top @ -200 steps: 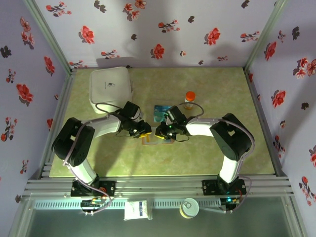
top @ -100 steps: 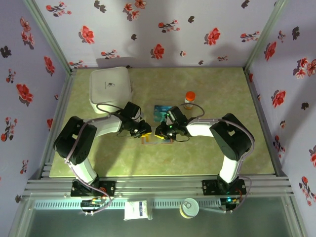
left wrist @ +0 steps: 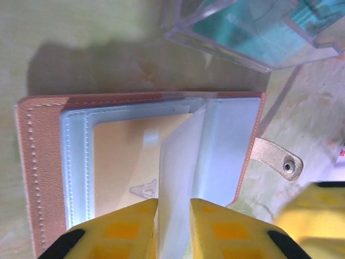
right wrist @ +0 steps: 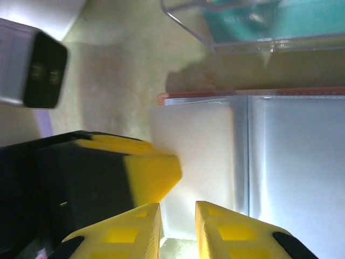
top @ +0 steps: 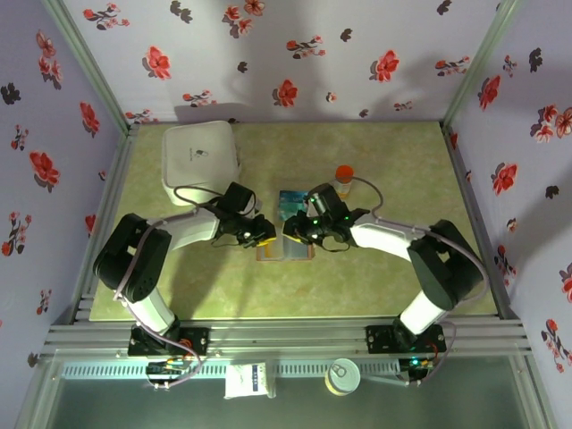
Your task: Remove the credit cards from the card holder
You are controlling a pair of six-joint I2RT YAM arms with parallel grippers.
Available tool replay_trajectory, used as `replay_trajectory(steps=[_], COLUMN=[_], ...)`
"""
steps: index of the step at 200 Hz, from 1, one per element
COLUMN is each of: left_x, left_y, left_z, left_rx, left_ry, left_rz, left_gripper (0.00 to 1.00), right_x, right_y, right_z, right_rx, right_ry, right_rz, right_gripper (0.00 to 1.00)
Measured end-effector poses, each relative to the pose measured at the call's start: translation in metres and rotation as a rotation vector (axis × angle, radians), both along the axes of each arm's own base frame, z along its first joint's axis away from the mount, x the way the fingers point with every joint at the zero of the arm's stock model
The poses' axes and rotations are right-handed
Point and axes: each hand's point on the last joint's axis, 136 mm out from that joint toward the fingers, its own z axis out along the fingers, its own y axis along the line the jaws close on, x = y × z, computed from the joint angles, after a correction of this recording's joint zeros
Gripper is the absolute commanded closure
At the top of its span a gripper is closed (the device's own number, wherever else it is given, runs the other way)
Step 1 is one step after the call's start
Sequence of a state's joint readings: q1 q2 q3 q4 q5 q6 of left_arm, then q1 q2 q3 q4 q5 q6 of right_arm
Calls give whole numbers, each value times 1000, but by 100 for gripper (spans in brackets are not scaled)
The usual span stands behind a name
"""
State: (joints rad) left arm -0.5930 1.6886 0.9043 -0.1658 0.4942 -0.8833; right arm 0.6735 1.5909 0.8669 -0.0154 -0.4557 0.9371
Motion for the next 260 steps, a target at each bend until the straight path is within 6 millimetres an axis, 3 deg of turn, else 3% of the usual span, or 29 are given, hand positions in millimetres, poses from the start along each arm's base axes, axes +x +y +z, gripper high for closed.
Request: replay_trajectory(steps=[44, 77, 128, 185, 260], left_x=[3, 3, 6, 16, 16], left_y=[-20, -33, -50, -70, -71], left_z=[13, 8, 7, 21, 16], left_rx=[-28, -27, -36, -71, -60], left_ry=[-24, -13, -9, -31, -10], left_rz=[-37, -64, -95, -120, -123], left_gripper=[81, 79, 73, 73, 75], right_x=[7, 7, -2, -7, -6], right_y=[-29, -41, -50, -55, -58], right_z=[24, 24, 10, 19, 19], right_rx=[-41, -66, -107, -111, -116], right_ry=[-59, -58, -25, -44, -42], right_rz=[-62, -79, -75, -78, -84], right_gripper=[74, 74, 73, 71, 71])
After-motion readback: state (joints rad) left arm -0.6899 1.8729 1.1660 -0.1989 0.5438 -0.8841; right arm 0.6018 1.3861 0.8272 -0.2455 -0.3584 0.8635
